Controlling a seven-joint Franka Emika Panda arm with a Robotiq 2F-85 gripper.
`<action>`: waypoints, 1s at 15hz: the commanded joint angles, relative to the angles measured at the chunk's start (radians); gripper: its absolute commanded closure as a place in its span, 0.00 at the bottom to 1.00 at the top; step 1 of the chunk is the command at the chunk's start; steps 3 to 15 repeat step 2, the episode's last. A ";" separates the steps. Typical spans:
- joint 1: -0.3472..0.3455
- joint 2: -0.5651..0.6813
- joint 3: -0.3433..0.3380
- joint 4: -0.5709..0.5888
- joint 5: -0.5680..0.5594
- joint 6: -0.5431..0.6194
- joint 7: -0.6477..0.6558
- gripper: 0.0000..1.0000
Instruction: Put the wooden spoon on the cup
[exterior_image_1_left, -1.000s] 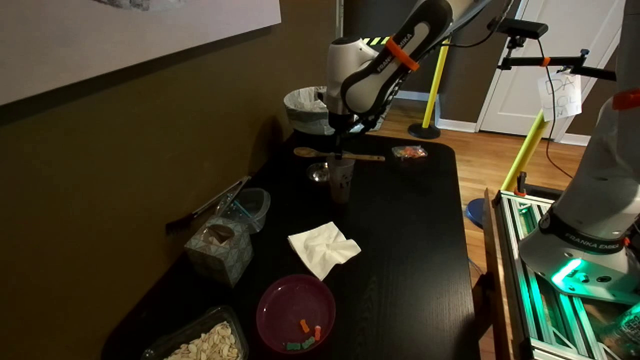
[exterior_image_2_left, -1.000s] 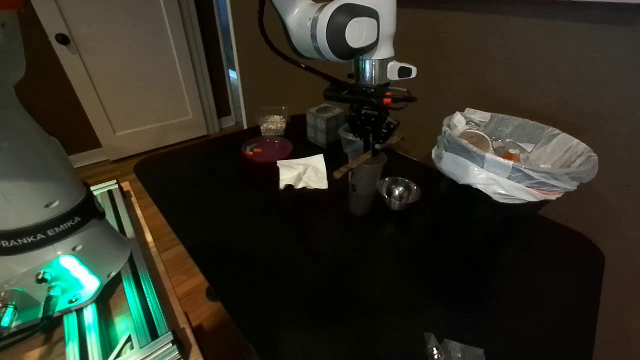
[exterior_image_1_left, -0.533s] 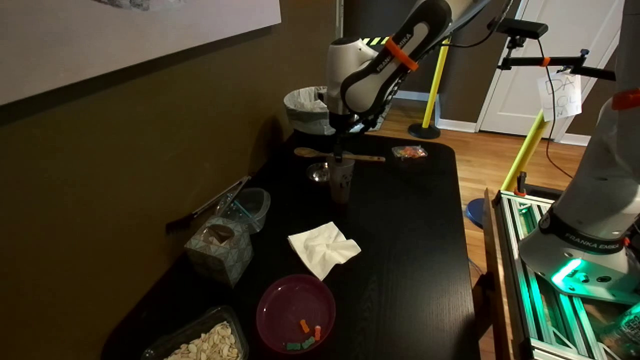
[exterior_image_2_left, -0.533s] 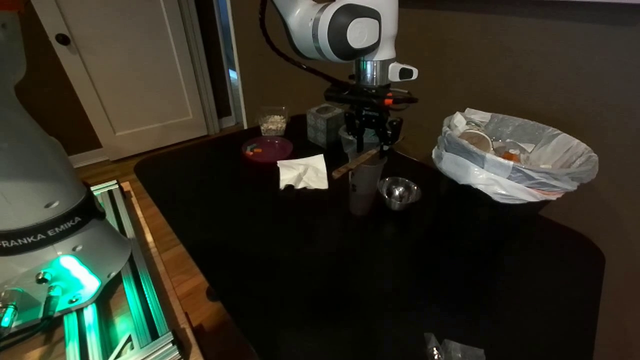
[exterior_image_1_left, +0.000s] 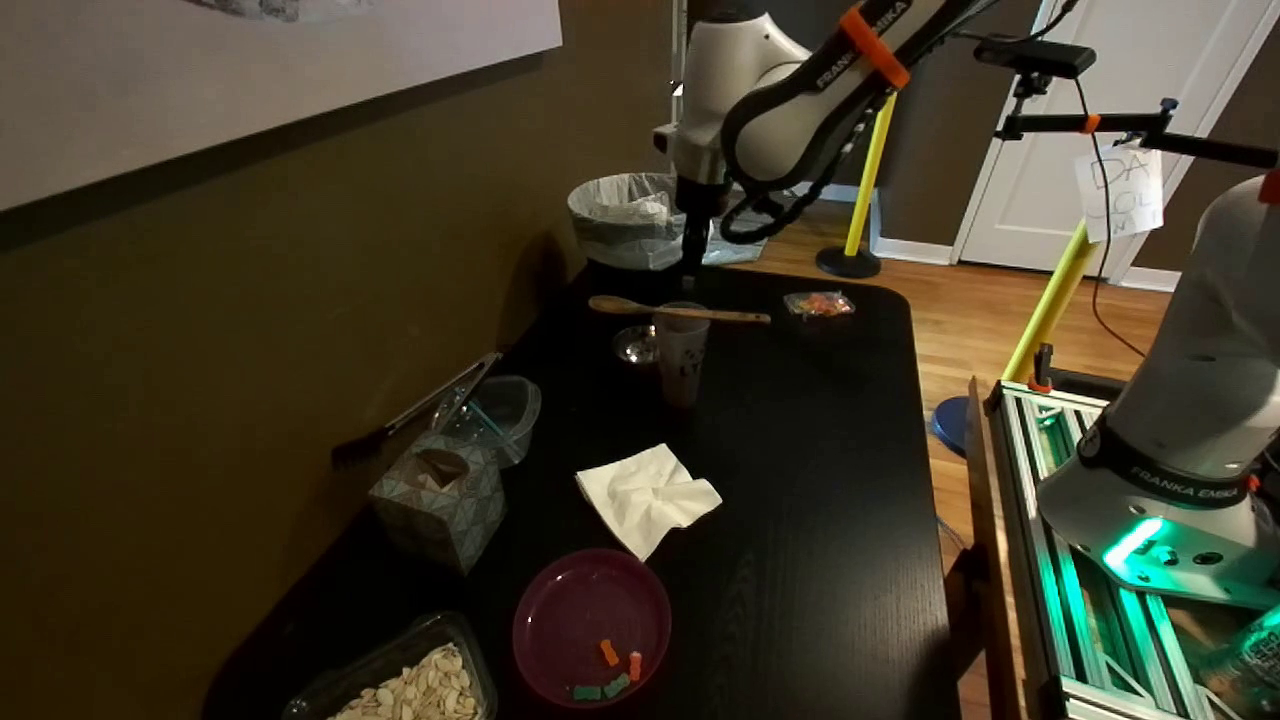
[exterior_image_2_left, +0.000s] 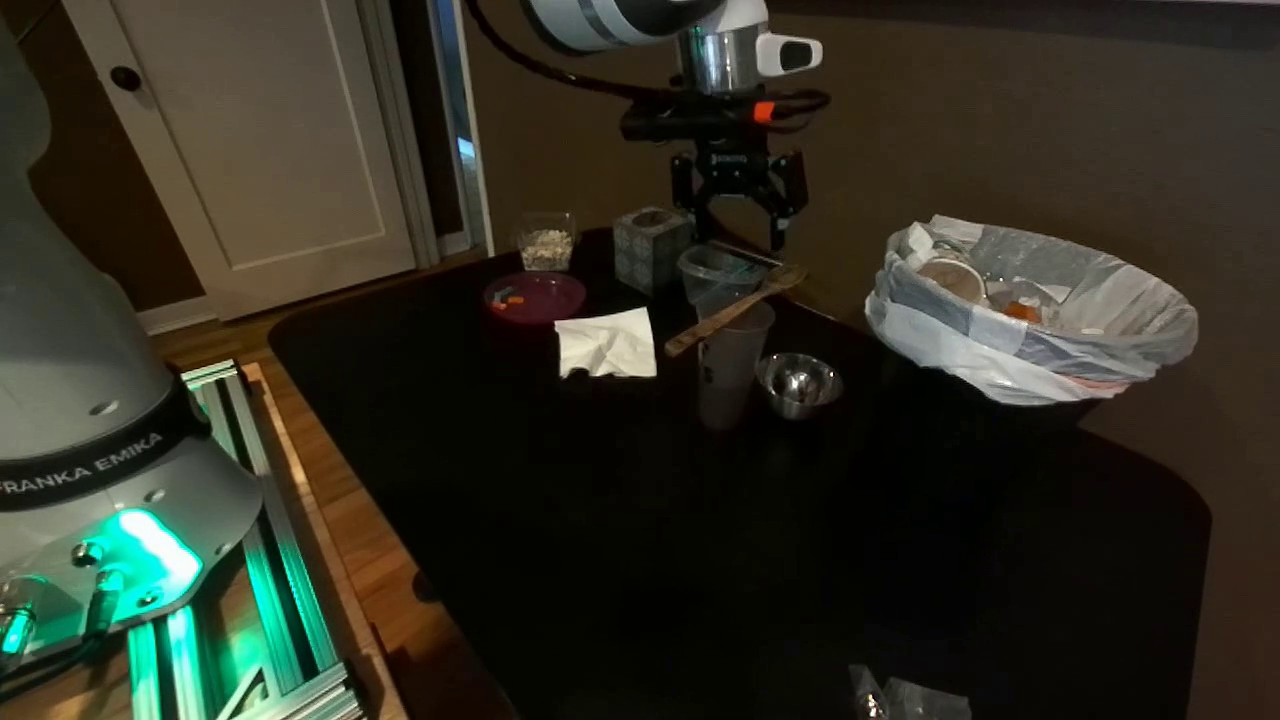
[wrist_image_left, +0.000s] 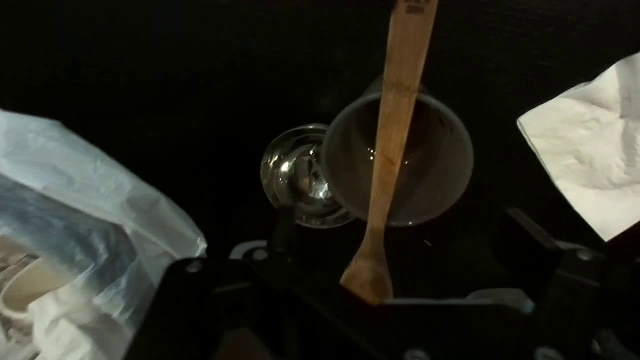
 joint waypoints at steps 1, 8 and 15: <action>0.006 -0.044 -0.008 -0.037 -0.012 0.021 -0.001 0.00; 0.006 -0.079 -0.011 -0.068 -0.020 0.032 -0.001 0.00; 0.006 -0.079 -0.011 -0.068 -0.020 0.032 -0.001 0.00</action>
